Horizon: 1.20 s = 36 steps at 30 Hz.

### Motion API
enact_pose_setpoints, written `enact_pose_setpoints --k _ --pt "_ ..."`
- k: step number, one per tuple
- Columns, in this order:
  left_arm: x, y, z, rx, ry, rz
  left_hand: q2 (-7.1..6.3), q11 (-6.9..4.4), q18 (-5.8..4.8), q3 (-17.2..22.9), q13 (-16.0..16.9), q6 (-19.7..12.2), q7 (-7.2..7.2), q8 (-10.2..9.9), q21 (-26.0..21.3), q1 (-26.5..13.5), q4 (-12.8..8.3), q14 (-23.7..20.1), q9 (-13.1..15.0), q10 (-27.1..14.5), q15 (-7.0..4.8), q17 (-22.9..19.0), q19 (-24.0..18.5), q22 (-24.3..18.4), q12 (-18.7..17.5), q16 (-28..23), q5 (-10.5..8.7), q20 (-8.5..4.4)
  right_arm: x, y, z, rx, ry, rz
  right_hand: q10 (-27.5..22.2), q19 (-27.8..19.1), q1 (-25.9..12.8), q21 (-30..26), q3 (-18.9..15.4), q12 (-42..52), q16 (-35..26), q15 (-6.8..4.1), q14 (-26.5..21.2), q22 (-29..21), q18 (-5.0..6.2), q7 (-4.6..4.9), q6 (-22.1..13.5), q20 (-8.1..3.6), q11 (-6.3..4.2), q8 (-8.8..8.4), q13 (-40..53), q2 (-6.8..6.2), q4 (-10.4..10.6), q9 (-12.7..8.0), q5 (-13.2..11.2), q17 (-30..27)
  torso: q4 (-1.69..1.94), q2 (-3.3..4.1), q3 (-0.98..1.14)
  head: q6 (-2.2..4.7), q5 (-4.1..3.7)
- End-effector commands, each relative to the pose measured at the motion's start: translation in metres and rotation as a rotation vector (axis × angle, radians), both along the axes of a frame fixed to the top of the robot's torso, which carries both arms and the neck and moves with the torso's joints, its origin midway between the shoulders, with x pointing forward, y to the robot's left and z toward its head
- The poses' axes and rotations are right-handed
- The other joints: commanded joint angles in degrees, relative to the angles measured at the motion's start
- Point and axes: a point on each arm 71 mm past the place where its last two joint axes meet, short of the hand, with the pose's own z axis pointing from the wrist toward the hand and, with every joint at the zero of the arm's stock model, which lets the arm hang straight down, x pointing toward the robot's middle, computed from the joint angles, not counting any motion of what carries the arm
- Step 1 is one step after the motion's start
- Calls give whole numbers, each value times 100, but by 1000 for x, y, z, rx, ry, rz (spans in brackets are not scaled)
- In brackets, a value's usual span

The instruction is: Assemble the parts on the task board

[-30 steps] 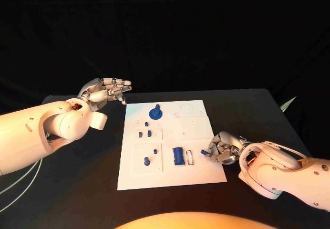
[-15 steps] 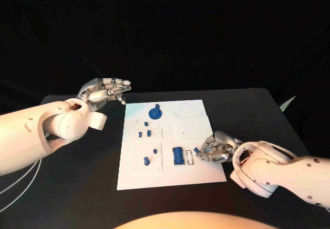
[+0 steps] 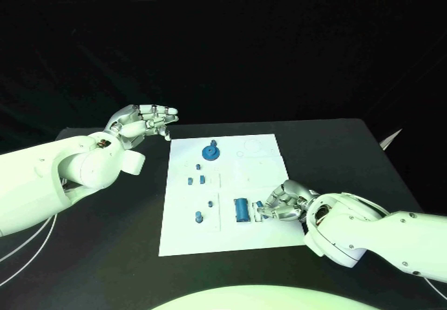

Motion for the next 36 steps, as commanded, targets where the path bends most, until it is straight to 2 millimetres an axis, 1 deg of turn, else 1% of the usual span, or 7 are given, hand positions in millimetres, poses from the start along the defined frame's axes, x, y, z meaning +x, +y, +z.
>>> enact_pose_setpoints --k 1,17,22,25,30,33,36 --pt "-1 -2 1 -6 -5 -17 63 12 88 -16 -9 -37 77 16 -28 9 22 -33 -8 -2 -10 -8 26 -9 14 -18 10 1 -1 3 -3 1 29 12 301 606 -78 11 -8 12 23 -19 555 1504 -36 -20 28 -12 -12 6 1131 -16 43 2 -25 1352 -4 -1 -1 -2 2" --pt "-1 -2 1 -7 -3 -19 66 14 87 -21 -12 -36 79 19 -31 -5 36 -34 -10 -3 -8 -8 25 -10 16 -19 11 1 1 9 -10 5 46 16 292 600 -138 -14 2 -9 17 -18 552 1496 -30 -21 26 -12 -11 10 1121 -1 51 7 -28 1339 -2 -1 -2 -23 11" --pt "-1 -2 1 -7 -2 -19 66 14 87 -21 -12 -36 79 19 -31 -5 36 -34 -10 -3 -8 -8 25 -10 16 -19 11 1 1 11 -10 7 50 27 295 600 -248 -15 -31 -3 17 -17 552 1495 -30 -18 31 -10 -9 24 1125 -61 54 20 -69 1339 -3 -1 -1 -27 16" --pt "-1 -2 1 -6 -2 -19 66 14 87 -21 -12 -36 79 19 -31 -5 36 -34 -10 -3 -8 -8 25 -10 16 -19 11 1 1 12 -10 9 51 31 294 599 -367 -16 -71 -6 19 -12 553 1495 -30 -12 30 -8 -4 31 1125 -106 76 29 -138 1343 -1 -4 -5 -25 13" --pt "-1 -2 1 -6 -1 -18 66 14 87 -21 -12 -36 79 19 -31 -5 36 -34 -10 -3 -8 -8 25 -10 16 -19 11 1 1 14 -10 17 46 40 295 600 -652 -15 -213 -6 17 -4 553 1496 -30 -3 35 -1 6 48 1126 -191 143 47 -456 1341 1 -1 -3 -27 5" --pt "-1 -1 1 -5 0 -18 68 14 87 -24 -14 -38 79 19 -34 -15 46 -34 -12 -4 -7 -8 25 -12 16 -19 11 2 0 15 -10 21 43 45 294 598 -844 -21 -368 -10 17 -9 553 1494 -29 -12 37 -4 0 63 1126 -244 184 63 -478 1340 0 -1 -3 -30 3" --pt "-1 -1 1 -5 0 -18 68 14 87 -24 -14 -38 79 19 -34 -15 46 -34 -12 -4 -7 -8 25 -12 16 -19 11 2 1 14 -10 21 41 46 296 601 -995 -10 -545 -5 17 -15 553 1498 -31 -20 32 -9 -8 76 1130 -253 184 80 -307 1341 -1 -2 -2 -32 7"
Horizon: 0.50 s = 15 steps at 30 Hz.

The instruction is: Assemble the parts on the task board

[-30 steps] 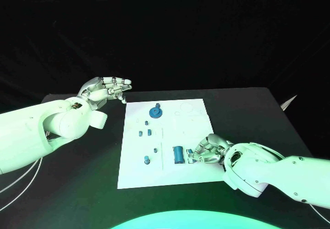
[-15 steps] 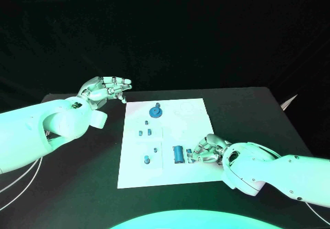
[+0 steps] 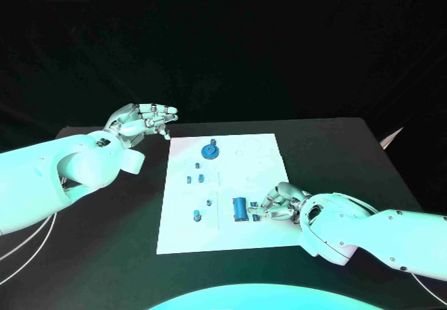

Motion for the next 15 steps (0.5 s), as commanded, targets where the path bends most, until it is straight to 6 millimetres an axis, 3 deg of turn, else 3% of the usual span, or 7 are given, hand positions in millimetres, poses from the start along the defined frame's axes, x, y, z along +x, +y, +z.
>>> enact_pose_setpoints --k 1,7,15 --pt "-1 -2 1 -7 -3 -18 51 14 87 -8 -8 -38 79 19 -34 2 30 -34 -7 -4 -7 -8 25 -7 16 -19 11 3 -1 3 0 11 -1 34 294 600 -88 -16 -106 -9 18 -16 553 1493 -30 -21 30 -10 -9 34 1129 0 2 11 86 1337 -2 0 1 1 7" --pt "-1 -2 1 -6 -3 -17 51 14 87 -8 -8 -38 79 19 -34 2 30 -34 -7 -4 -7 -8 25 -7 16 -19 11 3 -1 -3 0 3 -5 32 297 600 -91 -15 -119 -1 19 -17 553 1493 -30 -22 29 -11 -10 35 1133 -2 -1 12 89 1340 -5 -2 3 -4 13" --pt "-1 -1 1 -6 -3 -16 51 14 87 -8 -8 -38 79 19 -34 2 30 -34 -7 -4 -7 -8 25 -7 16 -19 11 3 -2 -8 1 -2 -5 43 299 600 197 -16 -155 3 18 -20 553 1493 -30 -24 6 -15 -14 39 1137 69 -175 27 127 1339 -4 2 7 5 13"
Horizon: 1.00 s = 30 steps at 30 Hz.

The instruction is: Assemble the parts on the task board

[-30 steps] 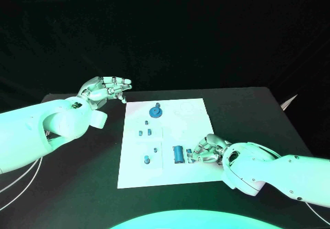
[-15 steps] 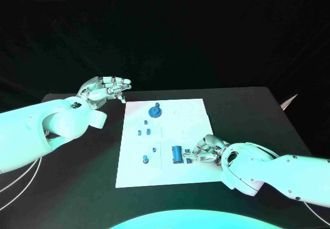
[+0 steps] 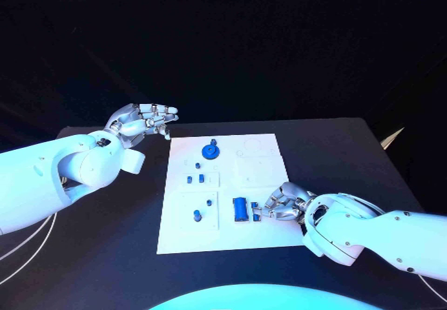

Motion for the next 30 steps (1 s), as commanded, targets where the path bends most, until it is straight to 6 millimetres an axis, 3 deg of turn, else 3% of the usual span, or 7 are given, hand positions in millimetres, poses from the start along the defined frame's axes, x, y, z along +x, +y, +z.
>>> enact_pose_setpoints --k 1,14,19,20,23,29,30 --pt "-1 -2 1 -7 -4 -17 45 14 86 -8 -9 -38 79 19 -34 7 30 -34 -7 -4 -7 -8 25 -7 16 -19 11 3 -2 2 0 2 -2 44 299 600 57 -15 -8 2 18 -20 553 1495 -30 -23 5 -15 -13 16 1137 12 -35 6 -7 1339 -1 2 1 8 -1" --pt "0 -2 1 -7 -8 -15 48 15 86 -11 -12 -41 79 20 -39 -2 42 -36 -10 -9 -6 -9 23 -11 16 -21 12 4 0 -5 11 55 -63 58 296 593 123 -46 -3 0 14 2 551 1485 -23 19 -109 -4 18 -65 1138 76 -63 -28 33 1331 5 -9 -7 65 -9" --pt "2 -3 1 -9 -12 -9 46 15 86 -13 -12 -41 79 20 -40 -5 44 -36 -10 -9 -5 -9 23 -11 16 -21 11 4 12 -10 26 148 -135 76 240 558 298 -196 20 -101 -18 81 536 1438 7 131 -331 55 115 -264 1095 133 -169 -111 48 1261 1 -21 -14 119 -14" --pt "2 -3 1 -10 -14 -8 42 16 86 -18 -13 -43 79 20 -43 -13 49 -37 -11 -9 -4 -9 22 -12 17 -21 9 5 17 -12 30 174 -157 77 200 524 375 -335 36 -174 -44 109 523 1394 36 165 -384 79 145 -320 1061 150 -214 -134 49 1205 -7 -30 -20 179 -16" --pt "4 -5 0 -12 -19 -3 37 16 85 -23 -13 -44 79 20 -46 -21 55 -39 -12 -11 -3 -9 20 -14 17 -22 7 6 32 -18 39 250 -214 72 164 504 482 -415 48 -229 -55 140 517 1370 52 205 -447 110 181 -398 1037 145 -284 -165 73 1184 -11 -46 -30 245 -13" --pt "9 -10 -4 -15 -30 20 13 26 81 -57 -26 -64 79 28 -212 -52 109 -253 -24 -33 18 -81 -122 -99 25 -212 -1 27 72 -40 54 394 -336 5 -312 229 807 -1450 140 -1085 -317 232 385 1035 251 331 -646 204 290 -600 621 168 -484 -236 91 702 5 -140 -68 388 -11" --pt "9 -11 -5 -15 -32 25 5 34 77 -65 -29 -69 82 30 -284 -52 119 -352 -27 -37 28 -119 -188 -135 28 -299 -3 37 78 -43 55 410 -350 -7 -811 -64 898 -2424 182 -1930 -664 271 195 695 423 387 -756 246 340 -667 192 176 -532 -249 99 153 5 -155 -73 412 -8"
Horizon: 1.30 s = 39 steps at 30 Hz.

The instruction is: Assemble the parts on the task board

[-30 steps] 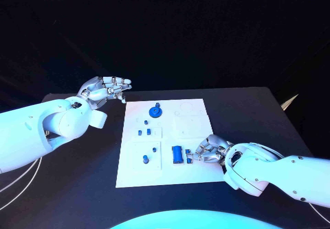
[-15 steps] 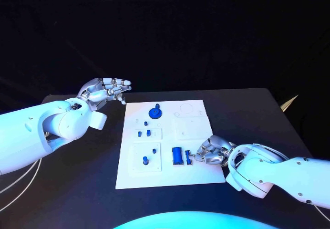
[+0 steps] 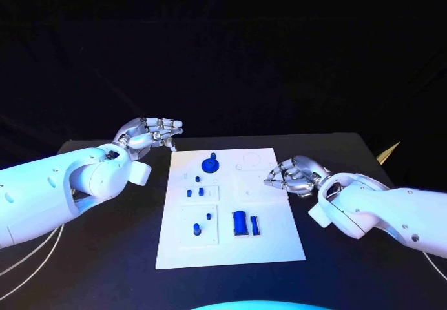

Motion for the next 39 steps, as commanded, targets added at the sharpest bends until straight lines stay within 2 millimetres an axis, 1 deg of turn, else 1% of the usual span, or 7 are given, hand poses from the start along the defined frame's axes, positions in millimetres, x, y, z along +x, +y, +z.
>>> enact_pose_setpoints --k 1,28,29,36,37,38,39 --pt "3 -1 0 -15 -29 31 -3 36 73 -27 -15 -55 108 36 -219 -49 53 -290 -14 -34 35 -117 -212 -112 35 -264 -4 28 17 -5 11 203 -101 -5 -739 -252 144 -1504 40 -1236 -582 78 77 441 281 70 -150 103 71 -83 -101 2 -80 0 29 -206 7 -94 -36 84 5" --pt "38 -8 -33 -44 -64 279 102 98 -174 -469 -588 -824 -60 -387 -4642 133 350 -2160 -418 -579 432 -2066 -1377 -3108 -2357 -5385 12 676 107 -17 -20 467 -146 -161 -2522 -3010 429 -7076 506 -6409 -7499 1057 -2891 -5920 779 471 -666 1133 833 -807 -6399 -34 -219 -925 -277 -5245 -16 -385 -9 609 200" --pt "36 -11 -35 -23 -33 220 1124 -873 -973 -3192 -928 -4595 -1165 -1730 -5112 -2389 -485 -5350 -1419 -4841 -469 -2797 -5219 -3712 -2900 -6357 -464 -991 106 -20 -19 390 -153 -197 -8053 -8399 -1799 -7427 -2114 -7075 -8557 249 -8397 -7490 -278 -679 -5242 -311 -191 -1792 -7493 913 -1025 -3263 -567 -7492 -16 -374 -43 571 167" --pt "27 -19 -38 -22 -32 237 1124 -873 -973 -3192 -928 -4595 -1165 -1730 -5112 -3564 -485 -5350 -1419 -4841 -469 -2797 -5219 -3712 -2900 -6357 -464 -991 98 -11 -19 436 -156 -211 -8053 -8399 -2870 -7427 -2114 -7075 -8557 249 -8397 -7490 -278 -679 -5242 -311 -191 -1792 -7493 913 -1025 -3263 -567 -7492 -25 -504 9 729 168" --pt "23 -22 -40 -21 -31 245 1124 -873 -973 -3192 -928 -4595 -1165 -1730 -5112 -3805 -485 -5350 -1419 -4841 -469 -2797 -5219 -3712 -2900 -6357 -464 -991 94 -7 -18 456 -157 -218 -8053 -8399 -6896 -7427 -2114 -7075 -8557 249 -8397 -7490 -278 -679 -5242 -311 -191 -1792 -7493 913 -1025 -3263 -567 -7492 -28 -547 26 781 168" --pt "20 -24 -41 -20 -30 251 1124 -873 -973 -3192 -928 -4595 -1165 -1730 -5112 -3973 -485 -5350 -1419 -4841 -469 -2797 -5219 -3712 -2900 -6357 -464 -991 91 -4 -18 471 -158 -223 -8053 -8399 -6896 -7427 -2114 -7075 -8557 249 -8397 -7490 -278 -679 -5242 -311 -191 -1792 -7493 913 -1025 -3263 -567 -7492 -30 -570 35 810 168" --pt "16 -27 -42 -19 -29 258 1124 -873 -973 -3192 -928 -4595 -1165 -1730 -5112 -8075 -485 -5350 -1419 -4841 -469 -2797 -5219 -3712 -2900 -6357 -464 -991 88 -1 -17 488 -158 -229 -8053 -8399 -6896 -7427 -2114 -7075 -8557 249 -8397 -7490 -278 -679 -5242 -311 -191 -1792 -7493 913 -1025 -3263 -567 -7492 -32 -588 42 832 168"
